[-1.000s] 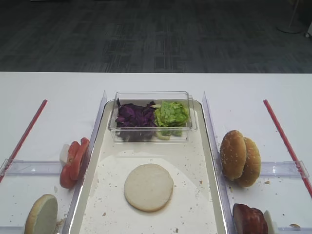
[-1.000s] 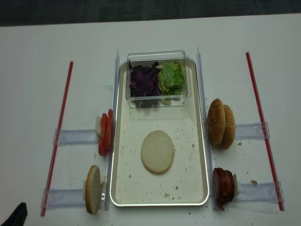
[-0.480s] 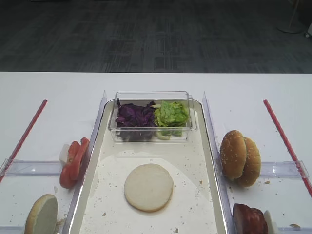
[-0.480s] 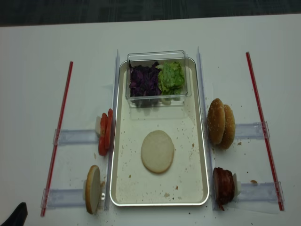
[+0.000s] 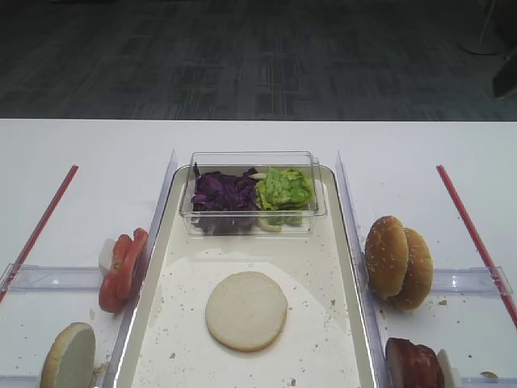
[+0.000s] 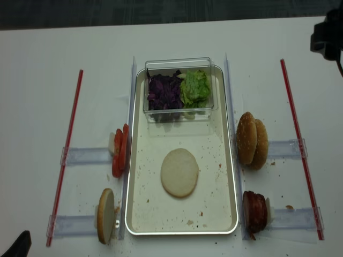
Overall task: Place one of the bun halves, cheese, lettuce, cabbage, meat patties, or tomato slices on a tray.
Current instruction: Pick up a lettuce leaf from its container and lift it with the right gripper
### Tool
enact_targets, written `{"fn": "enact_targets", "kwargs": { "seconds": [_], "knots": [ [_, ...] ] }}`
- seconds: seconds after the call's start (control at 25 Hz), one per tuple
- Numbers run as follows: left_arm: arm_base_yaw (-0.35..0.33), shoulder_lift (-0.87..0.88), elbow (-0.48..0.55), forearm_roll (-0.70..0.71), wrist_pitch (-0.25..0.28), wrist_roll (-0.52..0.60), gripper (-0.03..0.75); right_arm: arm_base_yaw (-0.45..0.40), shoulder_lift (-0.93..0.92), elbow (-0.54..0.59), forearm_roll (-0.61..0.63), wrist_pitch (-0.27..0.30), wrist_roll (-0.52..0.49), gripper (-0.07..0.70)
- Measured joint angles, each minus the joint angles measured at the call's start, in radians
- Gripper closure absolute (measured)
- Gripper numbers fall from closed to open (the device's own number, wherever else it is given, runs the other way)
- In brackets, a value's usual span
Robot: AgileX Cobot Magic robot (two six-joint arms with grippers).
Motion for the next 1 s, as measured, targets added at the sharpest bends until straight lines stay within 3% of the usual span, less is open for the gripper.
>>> {"fn": "enact_targets", "kwargs": {
  "seconds": [0.6,0.88,1.0],
  "knots": [
    [0.0,0.0,0.0,0.0,0.0,0.0,0.223,0.0,0.531,-0.312,0.02,0.001,-0.014,0.079],
    [0.0,0.0,0.0,0.0,0.0,0.0,0.223,0.0,0.662,-0.357,0.037,0.022,-0.069,0.079],
    [0.0,0.0,0.0,0.0,0.0,0.0,0.223,0.0,0.685,-0.357,0.06,0.023,-0.138,0.079]
  ]
}}
